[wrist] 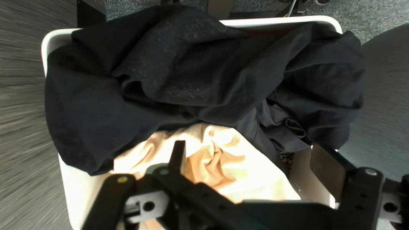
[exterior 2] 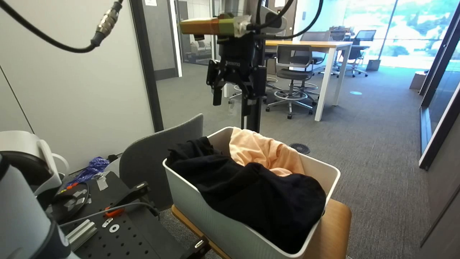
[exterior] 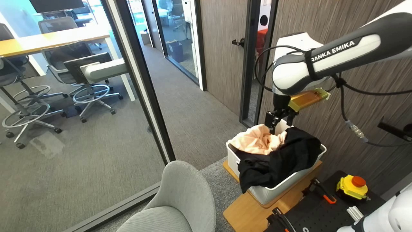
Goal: Put the black cloth on the backrest of the chair
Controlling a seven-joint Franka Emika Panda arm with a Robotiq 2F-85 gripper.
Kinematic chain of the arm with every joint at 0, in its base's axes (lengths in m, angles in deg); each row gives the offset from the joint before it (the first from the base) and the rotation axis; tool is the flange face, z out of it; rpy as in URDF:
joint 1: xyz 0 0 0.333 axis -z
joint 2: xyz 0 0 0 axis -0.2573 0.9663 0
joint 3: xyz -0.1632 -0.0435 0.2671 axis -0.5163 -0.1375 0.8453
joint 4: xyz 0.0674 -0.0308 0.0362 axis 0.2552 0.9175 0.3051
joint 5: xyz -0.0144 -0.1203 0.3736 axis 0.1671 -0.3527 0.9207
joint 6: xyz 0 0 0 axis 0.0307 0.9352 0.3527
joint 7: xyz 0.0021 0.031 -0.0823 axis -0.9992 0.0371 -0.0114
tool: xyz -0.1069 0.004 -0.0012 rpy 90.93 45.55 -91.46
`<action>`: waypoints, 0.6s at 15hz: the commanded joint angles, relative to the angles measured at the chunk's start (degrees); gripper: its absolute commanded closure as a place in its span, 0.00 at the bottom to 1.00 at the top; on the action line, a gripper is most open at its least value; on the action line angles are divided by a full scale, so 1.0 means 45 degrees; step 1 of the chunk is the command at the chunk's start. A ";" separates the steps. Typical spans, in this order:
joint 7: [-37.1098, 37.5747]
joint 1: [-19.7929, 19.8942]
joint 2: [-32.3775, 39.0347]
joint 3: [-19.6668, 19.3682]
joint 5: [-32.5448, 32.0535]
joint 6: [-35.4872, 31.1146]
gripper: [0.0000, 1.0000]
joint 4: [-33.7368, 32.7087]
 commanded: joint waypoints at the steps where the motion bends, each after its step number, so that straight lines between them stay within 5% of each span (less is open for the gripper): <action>1: 0.0532 0.0330 0.0414 -0.0239 -0.0395 -0.0202 0.00 0.0059; 9: 0.0545 0.0828 0.0704 -0.0893 -0.0195 -0.0480 0.00 0.0833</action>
